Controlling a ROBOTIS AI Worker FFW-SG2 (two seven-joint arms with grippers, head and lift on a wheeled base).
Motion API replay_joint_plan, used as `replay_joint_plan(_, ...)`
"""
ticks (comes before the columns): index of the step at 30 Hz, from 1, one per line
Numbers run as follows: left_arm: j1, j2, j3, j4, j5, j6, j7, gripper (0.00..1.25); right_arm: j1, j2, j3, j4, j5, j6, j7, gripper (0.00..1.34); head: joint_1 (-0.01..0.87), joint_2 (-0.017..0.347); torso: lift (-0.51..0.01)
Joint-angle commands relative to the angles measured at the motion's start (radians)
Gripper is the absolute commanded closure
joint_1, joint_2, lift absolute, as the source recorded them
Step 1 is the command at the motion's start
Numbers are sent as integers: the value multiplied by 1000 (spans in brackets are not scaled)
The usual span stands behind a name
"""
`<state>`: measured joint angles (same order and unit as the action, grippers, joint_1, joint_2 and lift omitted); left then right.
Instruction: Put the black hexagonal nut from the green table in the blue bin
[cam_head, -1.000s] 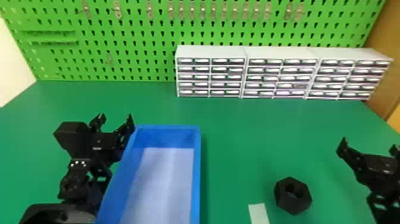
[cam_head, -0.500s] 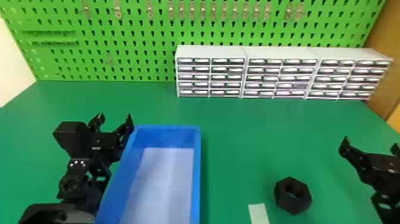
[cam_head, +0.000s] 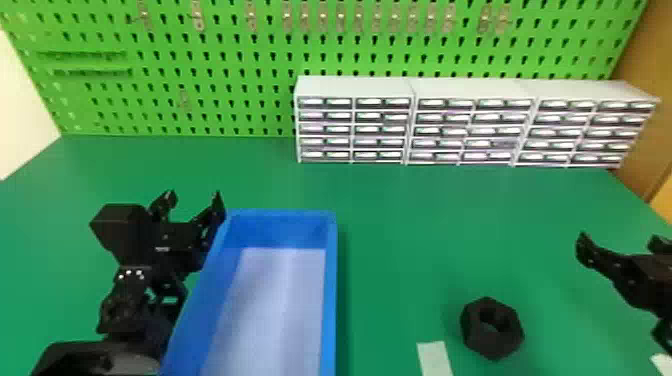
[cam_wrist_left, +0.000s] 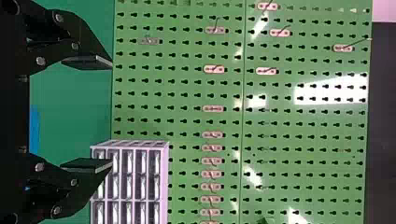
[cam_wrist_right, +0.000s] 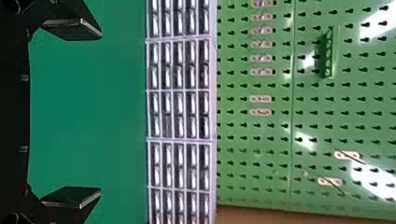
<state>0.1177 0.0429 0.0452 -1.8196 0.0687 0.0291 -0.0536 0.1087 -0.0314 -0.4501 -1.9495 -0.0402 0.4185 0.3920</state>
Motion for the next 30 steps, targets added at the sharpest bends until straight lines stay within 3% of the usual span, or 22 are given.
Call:
replay_joint_plan(1, -1, 0, -1, 0, -1, 0, 0, 501, -27, -25, -5, -8, 2, 86, 48, 124, 657, 57, -95)
replay_joint_plan(3, -1, 0, -1, 0, -3, 0, 0, 501, -38, -42, -1, -9, 2, 118, 77, 124, 657, 57, -95)
replay_joint_plan(9, -4, 0, -2, 0, -7, 0, 0, 501, -90, -88, 4, -8, 65, 244, 260, 121, 657, 57, -95)
replay_joint_plan(13, -6, -2, -4, 0, -9, 0, 0, 501, -116, -93, -1, -9, 117, 282, 352, 121, 657, 57, -95)
replay_joint_plan(18, -7, 0, -5, 0, -12, 0, 0, 501, -155, -102, -1, -2, 252, 347, 533, 119, 657, 57, -95)
replay_joint_plan(30, -10, -2, -7, 2, -17, 0, 1, 501, -165, -128, 51, 12, 410, 428, 745, 119, 657, 57, -95)
